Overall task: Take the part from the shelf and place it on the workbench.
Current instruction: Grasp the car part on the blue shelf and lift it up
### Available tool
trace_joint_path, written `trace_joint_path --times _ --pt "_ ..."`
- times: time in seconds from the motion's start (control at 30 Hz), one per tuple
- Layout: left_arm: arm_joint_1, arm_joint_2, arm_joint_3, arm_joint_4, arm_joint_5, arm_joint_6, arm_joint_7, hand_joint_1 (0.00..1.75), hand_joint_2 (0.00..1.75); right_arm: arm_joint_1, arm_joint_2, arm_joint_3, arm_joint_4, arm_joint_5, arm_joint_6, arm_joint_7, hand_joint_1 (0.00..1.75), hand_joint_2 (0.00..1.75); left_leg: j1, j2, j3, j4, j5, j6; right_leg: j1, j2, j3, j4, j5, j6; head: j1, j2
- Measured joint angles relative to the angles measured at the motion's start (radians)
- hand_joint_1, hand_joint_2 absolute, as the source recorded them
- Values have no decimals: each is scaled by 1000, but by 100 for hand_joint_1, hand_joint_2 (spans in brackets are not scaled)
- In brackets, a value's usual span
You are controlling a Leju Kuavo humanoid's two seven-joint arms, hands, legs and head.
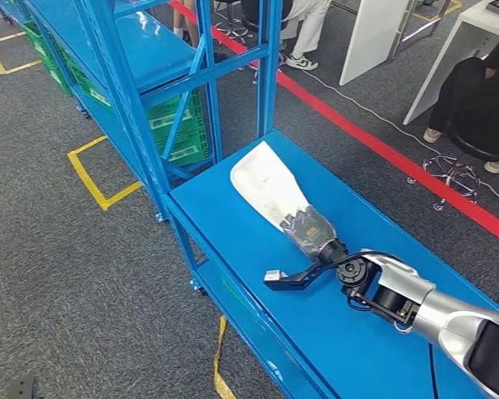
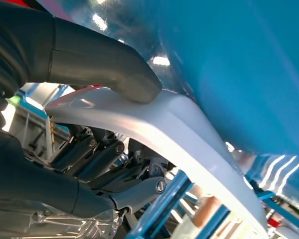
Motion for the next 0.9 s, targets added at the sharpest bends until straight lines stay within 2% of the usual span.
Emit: trace_joint_path --times 0.27,0.77,0.9 --pt "1 0 0 0 5 0 -4 0 0 3 0 -66 -64 -76 -37 44 175 175 0 0 0 0 0 0 0 0 0 0 0 0 0 0" --pt "3 0 0 0 21 -12 -29 0 0 7 1 -171 -249 -302 -47 46 175 175 0 0 0 0 0 0 0 0 0 0 0 0 0 0" --pt "3 0 0 0 21 -13 -29 0 0 7 2 -181 -288 -321 -47 48 175 175 0 0 0 0 0 0 0 0 0 0 0 0 0 0"
